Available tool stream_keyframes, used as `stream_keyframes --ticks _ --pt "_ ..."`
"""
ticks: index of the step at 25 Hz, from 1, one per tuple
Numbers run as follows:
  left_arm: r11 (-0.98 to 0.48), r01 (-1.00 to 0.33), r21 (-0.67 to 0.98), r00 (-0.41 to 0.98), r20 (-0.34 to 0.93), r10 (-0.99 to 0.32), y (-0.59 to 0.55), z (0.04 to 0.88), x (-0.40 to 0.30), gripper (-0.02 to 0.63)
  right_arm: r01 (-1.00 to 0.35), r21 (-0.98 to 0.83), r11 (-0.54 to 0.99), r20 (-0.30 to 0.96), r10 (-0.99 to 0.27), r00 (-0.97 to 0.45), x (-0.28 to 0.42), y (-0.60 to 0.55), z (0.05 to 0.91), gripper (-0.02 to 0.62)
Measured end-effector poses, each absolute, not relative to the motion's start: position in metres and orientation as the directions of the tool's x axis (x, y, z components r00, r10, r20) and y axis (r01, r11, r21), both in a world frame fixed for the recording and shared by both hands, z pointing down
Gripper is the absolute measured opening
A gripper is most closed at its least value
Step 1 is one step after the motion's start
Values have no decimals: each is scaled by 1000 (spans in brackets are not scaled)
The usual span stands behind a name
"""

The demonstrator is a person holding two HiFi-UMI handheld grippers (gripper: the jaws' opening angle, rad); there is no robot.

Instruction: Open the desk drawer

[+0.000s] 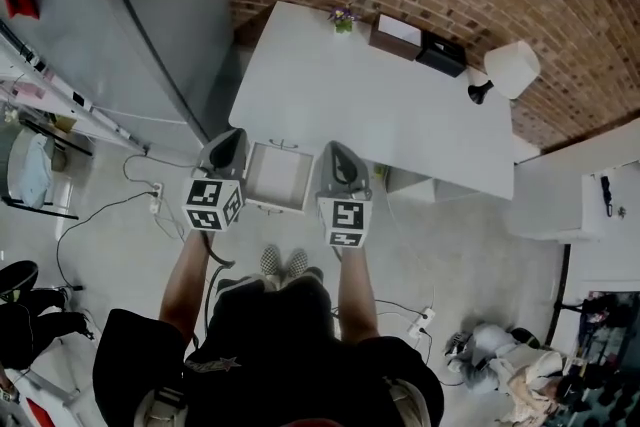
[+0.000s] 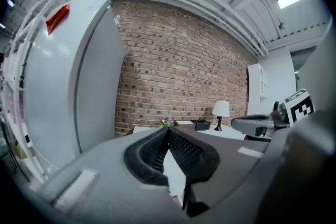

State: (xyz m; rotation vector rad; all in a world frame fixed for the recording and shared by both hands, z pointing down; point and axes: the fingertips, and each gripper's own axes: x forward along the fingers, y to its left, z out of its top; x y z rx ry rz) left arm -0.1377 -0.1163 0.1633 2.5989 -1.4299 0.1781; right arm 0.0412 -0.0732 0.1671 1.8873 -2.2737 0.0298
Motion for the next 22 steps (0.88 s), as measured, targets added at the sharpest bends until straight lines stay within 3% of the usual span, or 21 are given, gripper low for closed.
stream_keyframes --ticks 14,22 --pt "-531 -845 -61 519 142 -843 -61 121 -157 9 -985 107 139 109 -986 -127 63 -12 134 6" --pt "-518 -853 -68 502 167 -849 -43 128 -169 9 -988 90 127 132 -985 -115 66 9 144 6"
